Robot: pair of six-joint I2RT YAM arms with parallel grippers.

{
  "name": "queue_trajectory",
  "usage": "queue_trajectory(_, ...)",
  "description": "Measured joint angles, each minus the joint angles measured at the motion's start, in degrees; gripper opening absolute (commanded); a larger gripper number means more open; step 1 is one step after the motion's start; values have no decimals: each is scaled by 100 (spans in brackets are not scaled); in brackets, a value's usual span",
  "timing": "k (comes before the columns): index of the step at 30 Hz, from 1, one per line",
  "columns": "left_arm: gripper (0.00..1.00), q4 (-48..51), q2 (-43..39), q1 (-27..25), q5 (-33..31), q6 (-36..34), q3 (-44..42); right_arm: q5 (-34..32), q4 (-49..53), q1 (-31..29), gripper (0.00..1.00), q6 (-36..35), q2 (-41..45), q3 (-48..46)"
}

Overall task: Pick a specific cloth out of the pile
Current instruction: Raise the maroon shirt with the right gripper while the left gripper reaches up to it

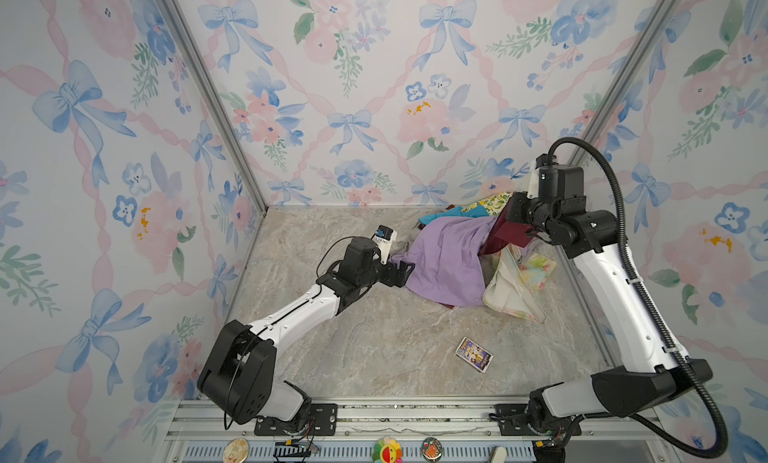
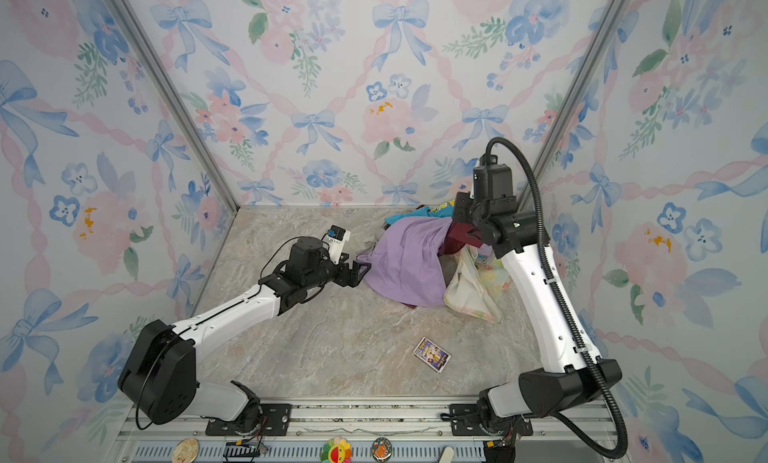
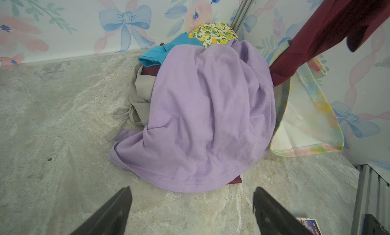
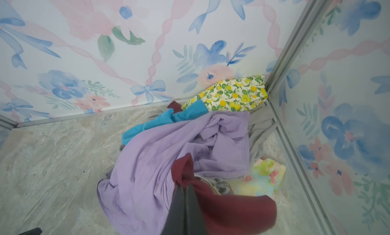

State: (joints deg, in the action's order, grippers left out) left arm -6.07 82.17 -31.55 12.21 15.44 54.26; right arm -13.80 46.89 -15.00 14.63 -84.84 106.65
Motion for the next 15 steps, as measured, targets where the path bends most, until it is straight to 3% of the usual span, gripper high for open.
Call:
queue_trajectory(8,93,-116,-131,-310,-192,0,527,380,616,76,0,-186,-1342,2625)
queue_trajectory(11,94,-413,-50,-675,-317,-24,739,557,658,55,0,-162,-1440,2841)
queue_trajectory(15,94,-1003,675,-1161,-398,-26,1394,748,605,-94,0,-85,-1290,2599)
